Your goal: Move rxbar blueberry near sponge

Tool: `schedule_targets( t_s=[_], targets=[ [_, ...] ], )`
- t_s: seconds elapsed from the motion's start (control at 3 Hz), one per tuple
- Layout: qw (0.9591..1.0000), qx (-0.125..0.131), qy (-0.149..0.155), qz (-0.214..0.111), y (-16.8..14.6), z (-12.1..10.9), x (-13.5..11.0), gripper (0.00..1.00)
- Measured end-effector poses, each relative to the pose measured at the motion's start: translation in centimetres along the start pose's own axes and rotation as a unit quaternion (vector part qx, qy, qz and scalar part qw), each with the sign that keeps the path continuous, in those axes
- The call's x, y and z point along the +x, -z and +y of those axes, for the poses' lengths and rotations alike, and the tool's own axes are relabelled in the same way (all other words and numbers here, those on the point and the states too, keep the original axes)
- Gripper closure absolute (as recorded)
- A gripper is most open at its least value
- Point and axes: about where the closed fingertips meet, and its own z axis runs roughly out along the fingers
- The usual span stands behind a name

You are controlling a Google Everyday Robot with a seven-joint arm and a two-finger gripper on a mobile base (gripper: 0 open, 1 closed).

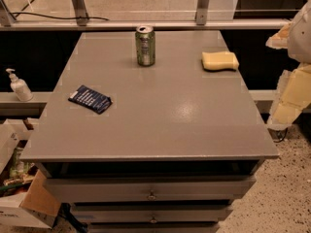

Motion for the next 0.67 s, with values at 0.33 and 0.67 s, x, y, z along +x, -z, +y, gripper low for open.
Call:
schedule_targets(
  t_s=[0.33, 0.67],
  targets=[
    [1.0000, 0.000, 0.000, 0.000, 0.00, 0.00, 0.00, 0.00],
    [0.9998, -0.006, 0.011, -0.016, -0.94, 0.83, -0.91, 0.00]
  ],
)
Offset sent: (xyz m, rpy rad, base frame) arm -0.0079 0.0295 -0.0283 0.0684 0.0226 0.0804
